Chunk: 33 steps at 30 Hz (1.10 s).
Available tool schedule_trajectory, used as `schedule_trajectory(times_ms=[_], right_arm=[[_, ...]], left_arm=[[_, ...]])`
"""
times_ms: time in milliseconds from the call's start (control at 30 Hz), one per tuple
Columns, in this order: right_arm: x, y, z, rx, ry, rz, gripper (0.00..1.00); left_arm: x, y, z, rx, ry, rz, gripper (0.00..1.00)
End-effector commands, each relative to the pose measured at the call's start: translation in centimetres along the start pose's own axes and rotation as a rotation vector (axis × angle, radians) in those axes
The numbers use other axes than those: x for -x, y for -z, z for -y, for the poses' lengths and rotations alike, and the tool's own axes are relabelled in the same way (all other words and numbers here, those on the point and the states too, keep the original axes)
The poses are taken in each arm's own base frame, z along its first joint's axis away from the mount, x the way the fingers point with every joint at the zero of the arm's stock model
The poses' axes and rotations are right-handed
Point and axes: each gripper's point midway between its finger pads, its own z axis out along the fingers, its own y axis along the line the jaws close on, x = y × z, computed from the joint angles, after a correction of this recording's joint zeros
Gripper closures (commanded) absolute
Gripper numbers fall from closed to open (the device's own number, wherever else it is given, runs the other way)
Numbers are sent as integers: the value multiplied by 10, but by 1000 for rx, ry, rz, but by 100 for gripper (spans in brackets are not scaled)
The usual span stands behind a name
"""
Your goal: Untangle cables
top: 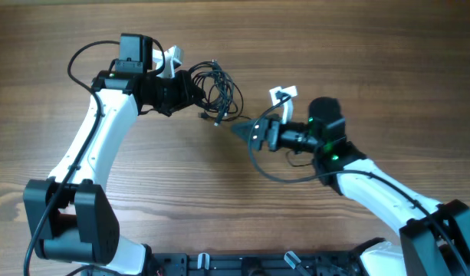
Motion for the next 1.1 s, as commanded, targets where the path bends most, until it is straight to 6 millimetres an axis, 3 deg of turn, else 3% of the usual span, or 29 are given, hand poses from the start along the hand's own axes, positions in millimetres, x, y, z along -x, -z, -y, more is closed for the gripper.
schedule_trajectory(times_ms=[0,133,267,333,400,433,533,600,700,800,933,1000,1067], right_arm=[[23,-3,15,-160,99,151,21],[35,0,22,-214,109,218,27],[40,-3,8,-175,184,242,43],[32,-8,1,-150,191,217,64],[22,-14,-9,-110,199,177,91],[12,-16,-18,-53,199,125,95],[3,-11,-37,56,192,52,95],[5,6,-59,153,224,23,96],[23,38,-78,205,258,61,95],[38,56,-72,150,252,119,95],[37,51,-35,0,130,130,94],[38,51,-30,-23,176,135,87],[44,52,-28,-50,227,159,79]], left_arm=[[-1,10,20,-67,-10,-4,96],[-10,9,18,-58,15,-37,96],[-20,2,31,-75,-11,-70,96],[-26,-2,38,-81,-31,-85,96],[-30,-8,47,-91,-60,-93,96],[-27,-11,49,-79,-63,-75,96],[0,-6,4,156,184,75,96],[20,14,-38,293,396,210,96],[35,44,-80,319,634,299,96],[40,67,-107,289,809,331,96],[42,69,-96,177,789,278,96],[47,61,-64,57,525,213,96],[38,52,-20,-115,196,121,96]])
